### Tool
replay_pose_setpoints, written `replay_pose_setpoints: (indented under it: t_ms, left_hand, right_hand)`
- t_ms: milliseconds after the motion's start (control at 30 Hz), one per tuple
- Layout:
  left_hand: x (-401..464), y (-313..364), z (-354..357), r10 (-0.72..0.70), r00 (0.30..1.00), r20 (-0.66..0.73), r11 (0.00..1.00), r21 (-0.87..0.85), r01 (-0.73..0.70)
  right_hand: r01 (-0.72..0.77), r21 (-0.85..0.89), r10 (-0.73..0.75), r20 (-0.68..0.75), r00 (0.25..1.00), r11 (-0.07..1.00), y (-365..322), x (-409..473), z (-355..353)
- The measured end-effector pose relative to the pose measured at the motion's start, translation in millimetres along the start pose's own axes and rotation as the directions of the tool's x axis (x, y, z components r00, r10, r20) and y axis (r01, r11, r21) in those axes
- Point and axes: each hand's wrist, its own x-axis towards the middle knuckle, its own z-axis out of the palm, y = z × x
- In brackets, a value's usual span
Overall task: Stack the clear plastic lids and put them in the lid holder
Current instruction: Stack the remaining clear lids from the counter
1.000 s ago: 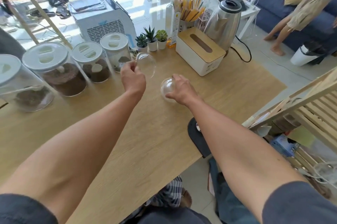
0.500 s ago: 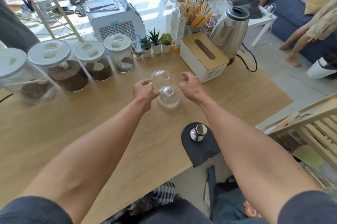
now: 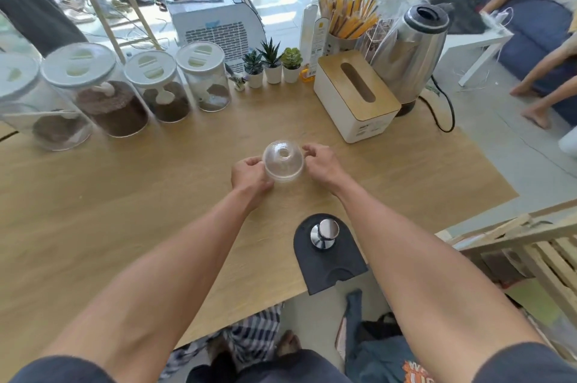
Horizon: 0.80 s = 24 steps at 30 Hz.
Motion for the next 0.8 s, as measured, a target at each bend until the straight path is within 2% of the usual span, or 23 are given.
replay_pose_setpoints:
  t_ms: [200,300,500,667,800]
  left_hand:
    - [2.4,-5.7,4.7,0.05,0.996,-0.078,0.993,0.113,-0.041]
    - [6.1,-4.7,5.1,0.051,0.988,-0.144,0.986,0.163,-0.027]
    - [3.0,-1.0,3.3,0.066,0.98,-0.187,0.972,0.234,-0.021]
    - [0.1,-2.7,-0.4,0.049,0.99,-0.131,0.992,0.12,-0.033]
    - [-10.7,-2.9,-16.9,0.099,0.987,-0.123,0.994,0.049,-0.093]
  right_hand:
    - [-0.004,0.079,0.008,-0.052,0.999,0.997,0.3,7.3,9.3]
    - [-0.049,0.158,0.056,-0.038,0.998,0.986,-1.7,6.5,10.4]
    - [-0.06,0.253,0.069,-0.027,0.997,0.966,-4.8,2.9,6.1]
    - [-0.041,0.351,0.063,-0.053,0.997,0.935,-9.8,-4.4,4.7]
    - [-0.025,0.404,0.042,-0.032,0.999,0.914,-21.4,-7.0,4.7]
